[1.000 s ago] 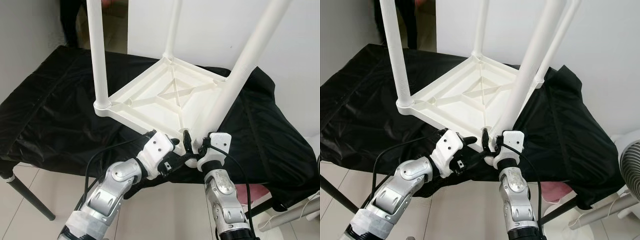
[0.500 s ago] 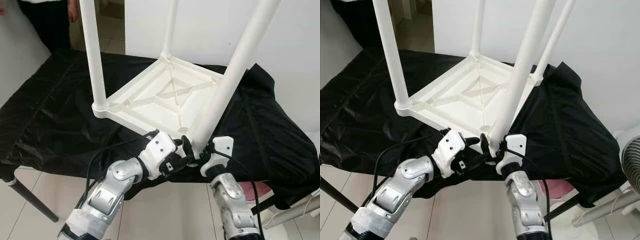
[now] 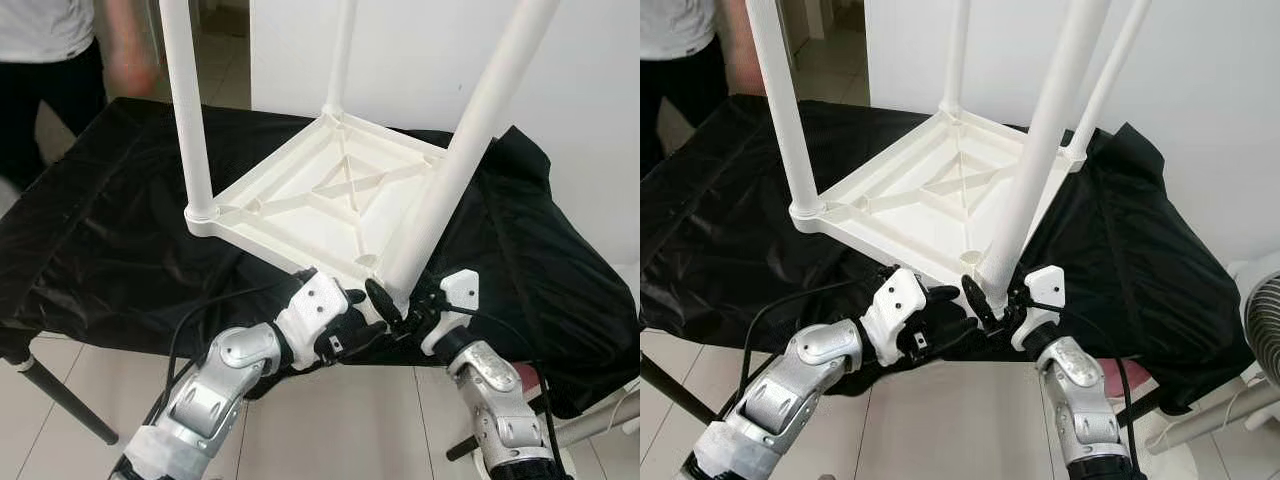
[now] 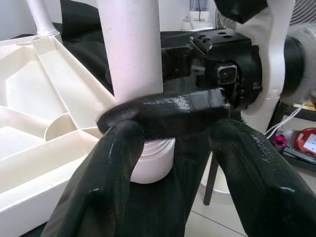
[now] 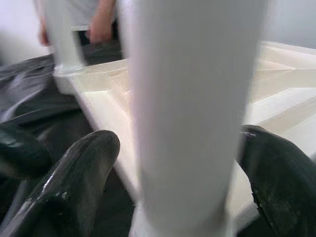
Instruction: Building children table
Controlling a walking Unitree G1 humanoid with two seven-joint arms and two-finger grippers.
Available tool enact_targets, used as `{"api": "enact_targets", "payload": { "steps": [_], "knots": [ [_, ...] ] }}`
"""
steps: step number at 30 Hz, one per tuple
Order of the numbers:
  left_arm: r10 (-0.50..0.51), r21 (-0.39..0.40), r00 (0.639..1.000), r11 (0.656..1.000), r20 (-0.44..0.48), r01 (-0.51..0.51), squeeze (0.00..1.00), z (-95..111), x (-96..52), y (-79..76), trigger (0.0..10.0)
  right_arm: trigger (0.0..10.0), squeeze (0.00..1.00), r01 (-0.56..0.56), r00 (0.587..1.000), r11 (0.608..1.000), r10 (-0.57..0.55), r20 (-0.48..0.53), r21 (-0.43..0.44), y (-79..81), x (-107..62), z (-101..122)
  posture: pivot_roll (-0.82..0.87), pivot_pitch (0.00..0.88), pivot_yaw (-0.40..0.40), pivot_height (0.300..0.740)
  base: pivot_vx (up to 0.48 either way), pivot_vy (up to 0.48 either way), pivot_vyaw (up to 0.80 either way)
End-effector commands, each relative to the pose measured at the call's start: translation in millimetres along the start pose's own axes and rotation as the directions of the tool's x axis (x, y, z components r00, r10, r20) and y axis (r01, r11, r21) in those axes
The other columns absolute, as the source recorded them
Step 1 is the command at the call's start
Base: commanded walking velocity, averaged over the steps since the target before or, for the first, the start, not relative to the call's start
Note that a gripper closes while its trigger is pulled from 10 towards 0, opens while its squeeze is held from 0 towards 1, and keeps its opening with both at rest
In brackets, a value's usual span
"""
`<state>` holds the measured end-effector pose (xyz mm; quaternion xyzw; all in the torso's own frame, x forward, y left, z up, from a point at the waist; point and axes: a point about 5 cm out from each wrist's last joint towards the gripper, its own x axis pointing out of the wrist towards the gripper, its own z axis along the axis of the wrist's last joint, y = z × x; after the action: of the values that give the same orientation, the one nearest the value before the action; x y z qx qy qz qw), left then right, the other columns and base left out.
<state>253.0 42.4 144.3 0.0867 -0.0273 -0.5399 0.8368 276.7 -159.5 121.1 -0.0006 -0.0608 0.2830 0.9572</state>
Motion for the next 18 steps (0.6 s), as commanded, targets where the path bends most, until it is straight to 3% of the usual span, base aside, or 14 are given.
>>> {"api": "enact_targets", "payload": {
  "steps": [1, 6, 14, 15, 16, 18],
  "knots": [
    [-0.01, 0.006, 1.0, 1.0, -0.008, 0.01, 0.0, 1, 0.3, 0.2, 10.0, 10.0, 0.0, -0.05, 0.999, 0.999, 0.05, 0.003, -0.005, -5.3, 0.0, 2, 0.0, 0.0, -0.07, 0.74, 0.0, 0.0, 0.0],
    [-0.018, 0.01, 1.0, 1.0, -0.022, 0.018, 0.0, 1, -3.3, 3.9, 10.0, 10.0, 0.0, -0.159, 0.986, 0.986, 0.156, -0.061, -0.047, -17.9, 8.6, 1, 0.0, 0.0, -0.055, 0.74, 0.0, 0.0, 0.0],
    [-0.039, -0.005, 0.999, 0.999, -0.026, 0.038, 0.0, 1, -4.0, 0.0, 10.0, 10.0, 0.0, -0.191, 0.98, 0.979, 0.185, -0.074, -0.07, -22.0, 21.3, 0, 0.01, 0.0, -0.058, 0.74, 0.0, 0.0, 0.0],
    [-0.043, -0.01, 0.999, 0.999, -0.027, 0.042, 0.0, 1, -4.5, -1.0, 10.0, 8.9, 0.0, -0.191, 0.98, 0.979, 0.185, -0.074, -0.072, -23.1, 24.8, 0, 0.01, 0.0, -0.058, 0.74, 0.0, 0.0, 0.0],
    [-0.045, -0.013, 0.999, 0.999, -0.028, 0.044, 0.0, 1, -5.1, -1.9, 10.0, 3.4, 0.0, -0.185, 0.981, 0.979, 0.179, -0.08, -0.081, -24.7, 27.0, -1, 0.02, 0.0, -0.062, 0.74, 0.0, 0.0, 0.0],
    [-0.045, -0.014, 0.999, 0.999, -0.028, 0.045, 0.0, 1, -5.5, -2.4, 10.0, 3.4, 0.0, -0.185, 0.981, 0.979, 0.178, -0.083, -0.087, -26.2, 27.9, -1, 0.02, 0.0, -0.062, 0.74, 0.0, 0.0, 0.0]
  ]
}}
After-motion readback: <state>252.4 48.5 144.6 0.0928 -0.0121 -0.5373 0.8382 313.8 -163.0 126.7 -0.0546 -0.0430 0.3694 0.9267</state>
